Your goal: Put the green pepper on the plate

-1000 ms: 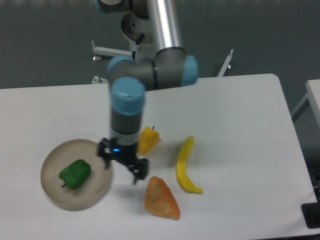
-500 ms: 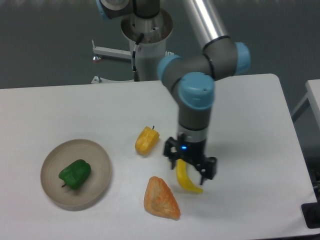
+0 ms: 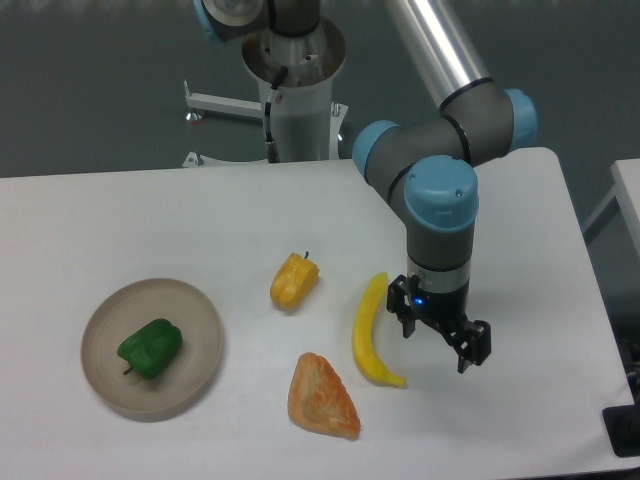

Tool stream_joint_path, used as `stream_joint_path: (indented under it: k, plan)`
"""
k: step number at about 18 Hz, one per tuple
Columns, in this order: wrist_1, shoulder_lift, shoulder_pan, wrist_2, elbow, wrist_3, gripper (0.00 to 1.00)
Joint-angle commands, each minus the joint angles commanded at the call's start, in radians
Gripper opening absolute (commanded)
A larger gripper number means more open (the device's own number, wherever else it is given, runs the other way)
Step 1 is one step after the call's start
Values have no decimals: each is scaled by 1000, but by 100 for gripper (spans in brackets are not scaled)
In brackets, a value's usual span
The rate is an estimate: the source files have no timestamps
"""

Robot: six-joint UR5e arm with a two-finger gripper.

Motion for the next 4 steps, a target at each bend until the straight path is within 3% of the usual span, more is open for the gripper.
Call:
stream_joint_path:
  k: [4]
  plan:
    - [0,0,-2,23,0,2,99]
